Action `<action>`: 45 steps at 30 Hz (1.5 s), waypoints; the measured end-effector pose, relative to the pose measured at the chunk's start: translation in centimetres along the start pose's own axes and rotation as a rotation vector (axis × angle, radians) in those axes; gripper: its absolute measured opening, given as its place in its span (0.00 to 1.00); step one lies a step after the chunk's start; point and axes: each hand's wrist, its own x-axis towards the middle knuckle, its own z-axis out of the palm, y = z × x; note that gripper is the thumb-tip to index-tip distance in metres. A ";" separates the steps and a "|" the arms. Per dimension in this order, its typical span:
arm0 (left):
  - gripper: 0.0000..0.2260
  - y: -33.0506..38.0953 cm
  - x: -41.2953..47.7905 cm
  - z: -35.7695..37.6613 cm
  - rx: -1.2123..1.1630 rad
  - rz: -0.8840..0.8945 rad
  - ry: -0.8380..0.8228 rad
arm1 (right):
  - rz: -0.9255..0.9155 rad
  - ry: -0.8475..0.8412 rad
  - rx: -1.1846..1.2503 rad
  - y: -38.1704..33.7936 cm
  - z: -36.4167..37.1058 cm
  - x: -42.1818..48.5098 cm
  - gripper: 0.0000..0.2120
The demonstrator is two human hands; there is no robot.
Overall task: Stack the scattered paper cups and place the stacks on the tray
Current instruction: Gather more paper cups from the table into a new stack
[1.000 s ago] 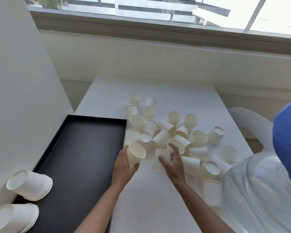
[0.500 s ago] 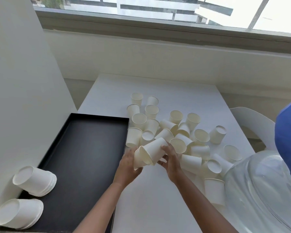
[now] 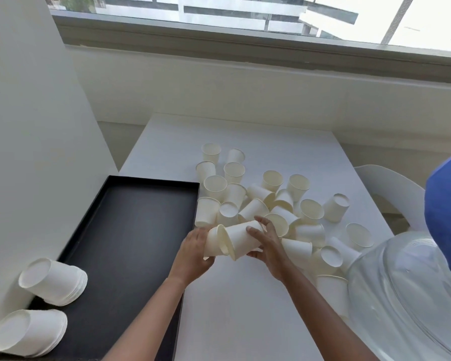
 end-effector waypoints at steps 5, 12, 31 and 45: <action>0.29 0.8 0.7 -0.6 -0.685 -0.419 0.238 | 0.077 0.046 0.361 1.0 -0.5 -0.2 0.23; 0.30 4.0 1.8 -1.0 -1.199 -0.355 0.246 | 0.286 0.024 0.557 3.3 1.2 -1.0 0.17; 0.47 4.6 0.2 0.9 -0.988 -0.317 -0.076 | 0.365 -0.037 0.689 3.5 3.1 -0.2 0.21; 0.48 3.6 0.4 1.0 -0.952 -0.431 0.106 | -0.357 0.409 -1.187 1.2 -1.9 0.7 0.16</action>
